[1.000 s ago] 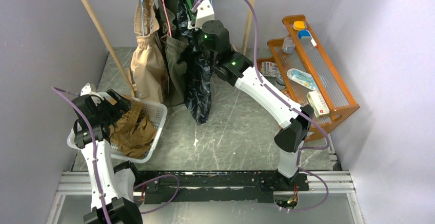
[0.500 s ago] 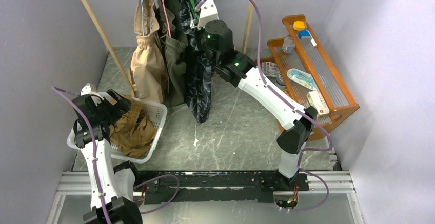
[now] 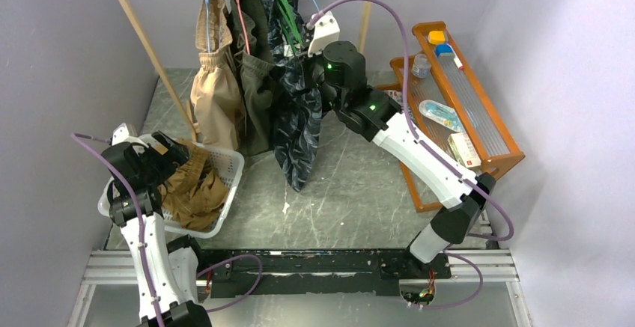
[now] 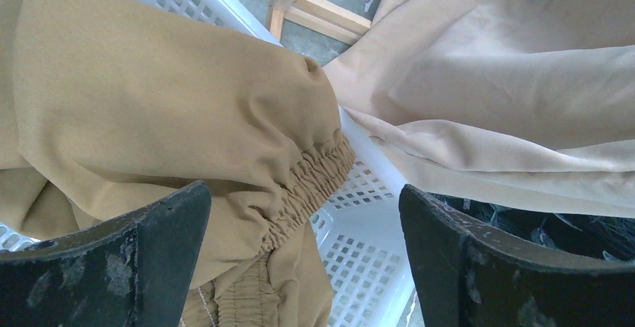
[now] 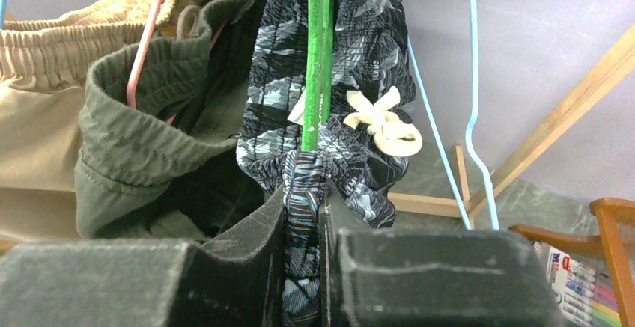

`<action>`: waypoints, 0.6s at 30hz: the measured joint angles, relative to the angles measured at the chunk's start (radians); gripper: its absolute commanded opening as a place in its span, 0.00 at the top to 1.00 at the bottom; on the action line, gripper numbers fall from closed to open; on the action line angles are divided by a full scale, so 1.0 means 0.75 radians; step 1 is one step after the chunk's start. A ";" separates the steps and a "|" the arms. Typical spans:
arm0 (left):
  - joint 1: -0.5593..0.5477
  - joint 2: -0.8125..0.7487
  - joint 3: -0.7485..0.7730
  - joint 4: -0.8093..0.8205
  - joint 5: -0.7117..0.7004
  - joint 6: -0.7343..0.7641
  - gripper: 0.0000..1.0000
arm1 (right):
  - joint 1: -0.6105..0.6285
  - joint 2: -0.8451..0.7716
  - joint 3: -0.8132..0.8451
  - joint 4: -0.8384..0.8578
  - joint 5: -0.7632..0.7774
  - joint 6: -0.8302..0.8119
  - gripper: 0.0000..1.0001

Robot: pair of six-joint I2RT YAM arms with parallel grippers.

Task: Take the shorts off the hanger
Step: Pick up the hanger from the clothes rod.

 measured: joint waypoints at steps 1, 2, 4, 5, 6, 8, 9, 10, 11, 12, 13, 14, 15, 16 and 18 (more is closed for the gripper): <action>0.000 -0.011 0.000 0.000 -0.004 -0.002 0.00 | -0.001 -0.009 -0.004 -0.010 -0.010 0.010 1.00; 0.000 -0.015 0.000 0.000 -0.006 -0.004 0.00 | -0.001 -0.015 -0.009 -0.014 -0.013 0.014 1.00; 0.000 -0.017 0.000 0.001 -0.006 -0.006 0.01 | -0.001 -0.040 -0.046 -0.018 -0.023 0.027 1.00; 0.000 -0.017 0.000 0.000 -0.006 -0.007 0.00 | -0.001 -0.056 -0.073 -0.024 -0.027 0.038 1.00; 0.000 -0.013 0.000 0.000 -0.006 -0.007 0.01 | -0.001 -0.068 -0.094 -0.030 -0.026 0.045 1.00; 0.000 -0.004 0.000 -0.001 -0.007 -0.007 0.00 | -0.002 -0.103 -0.165 -0.037 -0.028 0.064 1.00; 0.000 -0.001 0.000 -0.001 -0.006 -0.007 0.00 | -0.004 -0.125 -0.210 -0.042 -0.034 0.076 1.00; 0.000 0.001 0.000 -0.001 -0.006 -0.006 0.00 | -0.007 -0.144 -0.246 -0.048 -0.039 0.084 1.00; 0.000 0.000 0.000 -0.001 -0.006 -0.007 0.00 | -0.009 -0.164 -0.285 -0.054 -0.044 0.095 1.00; 0.000 -0.003 0.000 -0.001 -0.007 -0.007 0.00 | -0.013 -0.190 -0.335 -0.062 -0.054 0.111 1.00; 0.000 -0.007 0.000 -0.001 -0.007 -0.007 0.00 | -0.015 -0.206 -0.362 -0.070 -0.060 0.120 1.00; 0.000 -0.014 0.000 -0.001 -0.007 -0.007 0.00 | -0.016 -0.228 -0.396 -0.079 -0.067 0.134 1.00; 0.000 -0.023 0.000 -0.001 -0.010 -0.008 0.00 | -0.016 -0.250 -0.425 -0.093 -0.073 0.150 1.00; 0.000 -0.037 0.000 -0.001 -0.015 -0.012 0.01 | -0.017 -0.273 -0.450 -0.105 -0.082 0.166 1.00; 0.000 -0.062 0.000 -0.004 -0.025 -0.022 0.01 | -0.018 -0.340 -0.516 -0.127 -0.104 0.203 1.00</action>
